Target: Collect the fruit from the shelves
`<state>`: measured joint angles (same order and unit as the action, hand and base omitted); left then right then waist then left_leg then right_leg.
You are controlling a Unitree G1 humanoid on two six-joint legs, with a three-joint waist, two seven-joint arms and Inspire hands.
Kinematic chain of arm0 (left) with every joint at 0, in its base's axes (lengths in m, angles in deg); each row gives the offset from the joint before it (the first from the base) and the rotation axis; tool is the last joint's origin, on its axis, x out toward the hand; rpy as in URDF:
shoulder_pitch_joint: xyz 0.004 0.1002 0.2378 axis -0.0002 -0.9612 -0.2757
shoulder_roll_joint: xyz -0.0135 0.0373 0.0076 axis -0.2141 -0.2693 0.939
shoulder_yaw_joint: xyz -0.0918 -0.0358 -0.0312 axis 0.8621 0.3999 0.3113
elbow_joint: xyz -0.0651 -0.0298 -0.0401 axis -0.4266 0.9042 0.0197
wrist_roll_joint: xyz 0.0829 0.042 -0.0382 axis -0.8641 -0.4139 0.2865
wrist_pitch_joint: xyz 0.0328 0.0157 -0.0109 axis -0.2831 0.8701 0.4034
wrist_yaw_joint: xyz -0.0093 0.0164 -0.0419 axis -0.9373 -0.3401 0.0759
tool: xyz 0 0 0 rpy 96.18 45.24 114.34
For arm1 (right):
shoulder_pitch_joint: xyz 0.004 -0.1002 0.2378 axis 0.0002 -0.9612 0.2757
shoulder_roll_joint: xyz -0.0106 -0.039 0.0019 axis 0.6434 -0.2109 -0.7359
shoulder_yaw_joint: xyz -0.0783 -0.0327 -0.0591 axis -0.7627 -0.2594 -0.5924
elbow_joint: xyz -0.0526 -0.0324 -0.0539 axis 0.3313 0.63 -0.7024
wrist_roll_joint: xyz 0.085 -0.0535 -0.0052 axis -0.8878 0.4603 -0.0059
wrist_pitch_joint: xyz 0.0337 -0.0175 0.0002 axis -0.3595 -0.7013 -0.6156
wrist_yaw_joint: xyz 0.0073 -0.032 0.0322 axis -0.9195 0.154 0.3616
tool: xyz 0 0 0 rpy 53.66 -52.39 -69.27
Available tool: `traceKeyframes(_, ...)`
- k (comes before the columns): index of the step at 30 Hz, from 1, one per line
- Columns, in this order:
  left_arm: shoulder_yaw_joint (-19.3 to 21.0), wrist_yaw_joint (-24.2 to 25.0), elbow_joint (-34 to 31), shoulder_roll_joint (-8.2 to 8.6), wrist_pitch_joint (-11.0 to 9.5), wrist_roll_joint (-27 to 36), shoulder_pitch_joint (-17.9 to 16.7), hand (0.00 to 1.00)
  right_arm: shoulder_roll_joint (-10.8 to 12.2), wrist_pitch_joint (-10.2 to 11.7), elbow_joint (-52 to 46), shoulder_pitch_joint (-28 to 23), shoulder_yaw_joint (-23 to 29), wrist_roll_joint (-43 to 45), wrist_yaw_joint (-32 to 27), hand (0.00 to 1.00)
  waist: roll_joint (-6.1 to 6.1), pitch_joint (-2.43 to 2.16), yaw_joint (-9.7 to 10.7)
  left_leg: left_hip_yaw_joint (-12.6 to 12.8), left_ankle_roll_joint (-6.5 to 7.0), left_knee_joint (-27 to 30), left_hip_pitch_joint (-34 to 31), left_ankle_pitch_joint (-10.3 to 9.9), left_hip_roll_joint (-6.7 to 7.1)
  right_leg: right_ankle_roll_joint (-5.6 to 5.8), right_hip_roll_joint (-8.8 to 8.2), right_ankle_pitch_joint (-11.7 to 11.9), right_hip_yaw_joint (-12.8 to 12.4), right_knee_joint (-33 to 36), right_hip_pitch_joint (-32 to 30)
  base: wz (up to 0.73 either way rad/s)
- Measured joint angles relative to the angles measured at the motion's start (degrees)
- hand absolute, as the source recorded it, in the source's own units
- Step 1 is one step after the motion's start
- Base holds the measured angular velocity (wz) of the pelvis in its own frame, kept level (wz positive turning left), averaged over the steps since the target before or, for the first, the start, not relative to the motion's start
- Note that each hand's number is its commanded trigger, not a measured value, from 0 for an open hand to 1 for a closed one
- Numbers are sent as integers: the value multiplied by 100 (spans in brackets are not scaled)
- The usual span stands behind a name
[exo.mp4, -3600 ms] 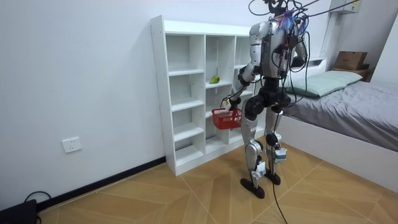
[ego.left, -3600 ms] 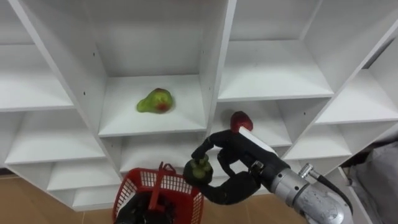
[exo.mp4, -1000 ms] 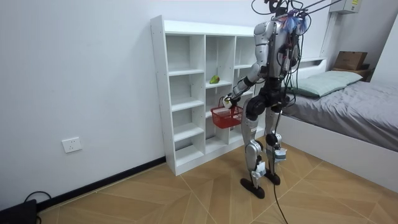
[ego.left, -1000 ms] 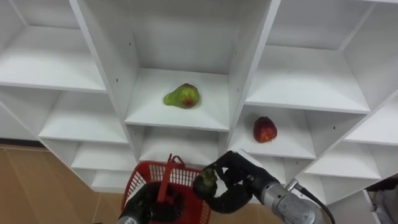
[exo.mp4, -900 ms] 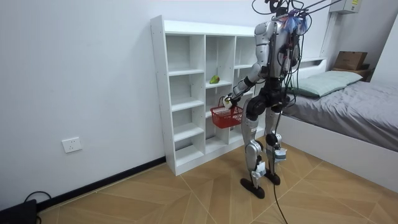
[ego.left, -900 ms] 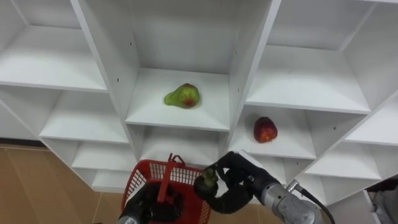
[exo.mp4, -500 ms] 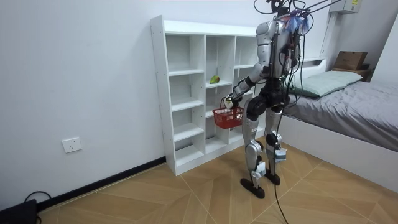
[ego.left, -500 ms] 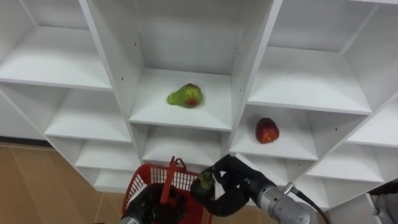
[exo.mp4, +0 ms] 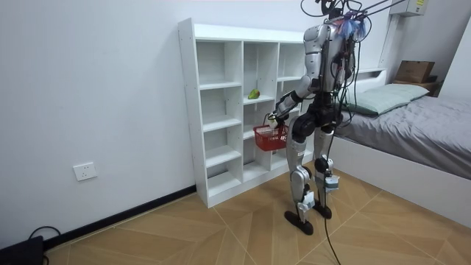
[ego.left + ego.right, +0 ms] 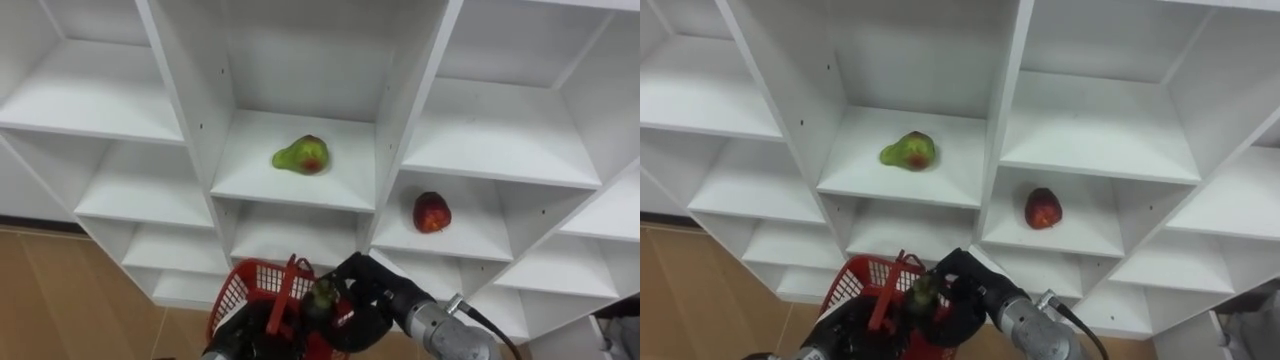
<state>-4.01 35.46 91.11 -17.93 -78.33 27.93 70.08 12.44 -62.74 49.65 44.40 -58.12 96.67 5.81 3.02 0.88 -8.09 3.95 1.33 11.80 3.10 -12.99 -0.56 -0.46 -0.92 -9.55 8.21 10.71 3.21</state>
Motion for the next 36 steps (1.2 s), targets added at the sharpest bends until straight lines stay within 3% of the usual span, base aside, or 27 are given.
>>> traceKeyframes(1, -1, 1, 0, 0, 0, 0, 0, 100, -1, 0, 0, 0, -8, 0, -15, 0, 1, 1, 0, -1, 0, 0, 0, 0, 0, 0, 0, 0, 0, 0, 1, 0)
traceKeyframes(15, -34, -2, -1, -11, 1, -4, -73, 100, -7, 1, 0, 1, -110, -1, -36, 0, 25, 20, 1, -37, 0, -4, -9, 0, 3, 0, -3, 0, 67, -6, 2, 0)
traceKeyframes(36, -183, -48, -284, -17, -15, 7, -239, 100, -50, 84, 238, -7, -271, 1, -215, 0, -4, 1, 35, -87, 0, -2, 51, 1, 5, 2, -10, -1, 122, -6, 82, 1)
